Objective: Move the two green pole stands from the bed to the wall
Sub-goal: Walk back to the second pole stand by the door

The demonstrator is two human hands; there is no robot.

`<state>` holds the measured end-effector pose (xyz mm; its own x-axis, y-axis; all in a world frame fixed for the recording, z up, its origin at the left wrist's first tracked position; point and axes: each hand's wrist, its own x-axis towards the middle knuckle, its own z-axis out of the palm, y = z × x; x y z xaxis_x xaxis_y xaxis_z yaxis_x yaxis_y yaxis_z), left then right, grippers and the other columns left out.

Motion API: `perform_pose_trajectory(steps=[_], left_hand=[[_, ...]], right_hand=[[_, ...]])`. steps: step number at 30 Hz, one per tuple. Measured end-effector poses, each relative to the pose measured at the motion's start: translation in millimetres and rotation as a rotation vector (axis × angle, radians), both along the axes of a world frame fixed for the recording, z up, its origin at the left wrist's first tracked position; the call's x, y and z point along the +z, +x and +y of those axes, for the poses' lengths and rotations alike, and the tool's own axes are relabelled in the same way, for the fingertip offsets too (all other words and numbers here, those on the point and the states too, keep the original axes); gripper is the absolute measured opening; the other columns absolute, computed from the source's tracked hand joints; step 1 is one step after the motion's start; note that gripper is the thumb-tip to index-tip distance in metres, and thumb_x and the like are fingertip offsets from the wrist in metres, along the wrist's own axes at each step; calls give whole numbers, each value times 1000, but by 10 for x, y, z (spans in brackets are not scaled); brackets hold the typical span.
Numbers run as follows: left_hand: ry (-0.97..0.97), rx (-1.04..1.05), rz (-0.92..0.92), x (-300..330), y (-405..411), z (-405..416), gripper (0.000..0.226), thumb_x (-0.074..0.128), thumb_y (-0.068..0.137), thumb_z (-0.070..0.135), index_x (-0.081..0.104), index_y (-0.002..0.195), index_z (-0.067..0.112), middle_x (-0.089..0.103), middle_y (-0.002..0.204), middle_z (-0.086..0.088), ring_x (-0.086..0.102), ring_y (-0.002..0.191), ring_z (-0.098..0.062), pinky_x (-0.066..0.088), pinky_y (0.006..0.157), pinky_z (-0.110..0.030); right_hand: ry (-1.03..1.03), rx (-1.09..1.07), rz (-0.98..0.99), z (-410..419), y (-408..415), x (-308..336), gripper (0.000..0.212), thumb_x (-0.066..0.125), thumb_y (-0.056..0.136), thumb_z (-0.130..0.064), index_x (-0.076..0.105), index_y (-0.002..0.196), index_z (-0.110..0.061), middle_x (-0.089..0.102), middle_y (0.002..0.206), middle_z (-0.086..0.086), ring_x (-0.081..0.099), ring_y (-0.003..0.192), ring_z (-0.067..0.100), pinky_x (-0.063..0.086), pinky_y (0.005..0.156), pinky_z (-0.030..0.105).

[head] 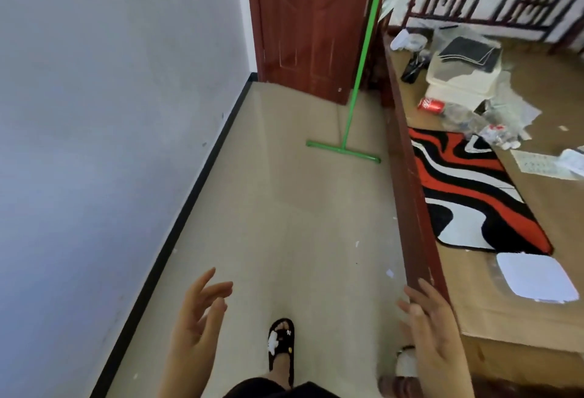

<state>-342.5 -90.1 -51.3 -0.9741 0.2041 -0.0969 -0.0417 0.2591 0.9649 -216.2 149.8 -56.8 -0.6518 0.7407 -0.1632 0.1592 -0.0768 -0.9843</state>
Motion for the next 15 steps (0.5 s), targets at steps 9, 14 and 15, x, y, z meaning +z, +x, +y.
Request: perform_pose_trajectory(steps=[9, 14, 15], left_hand=[[-13, -191, 23, 126, -1809, 1175, 28, 46, 83, 35, 46, 107, 50, 64, 106, 19, 61, 101, -6, 48, 94, -47], [-22, -227, 9, 58, -2561, 2033, 28, 49, 82, 38, 46, 107, 49, 64, 106, 20, 62, 101, -6, 48, 96, -50], [-15, -222, 8, 51, -2702, 2235, 29, 50, 79, 43, 46, 107, 51, 64, 105, 21, 61, 101, -6, 48, 96, -50]], right_hand=[[72, -215, -50, 820, -1238, 57, 55, 52, 55, -82, 51, 103, -57, 63, 112, -23, 61, 103, 3, 50, 87, 27], [88, -238, -77, 1589, -1908, 2, 58, 51, 52, -84, 49, 103, -58, 64, 113, -15, 61, 106, 10, 52, 90, 37], [93, -252, -81, 1793, -2062, 5, 56, 52, 52, -83, 49, 102, -58, 63, 112, -13, 61, 106, 10, 53, 89, 34]])
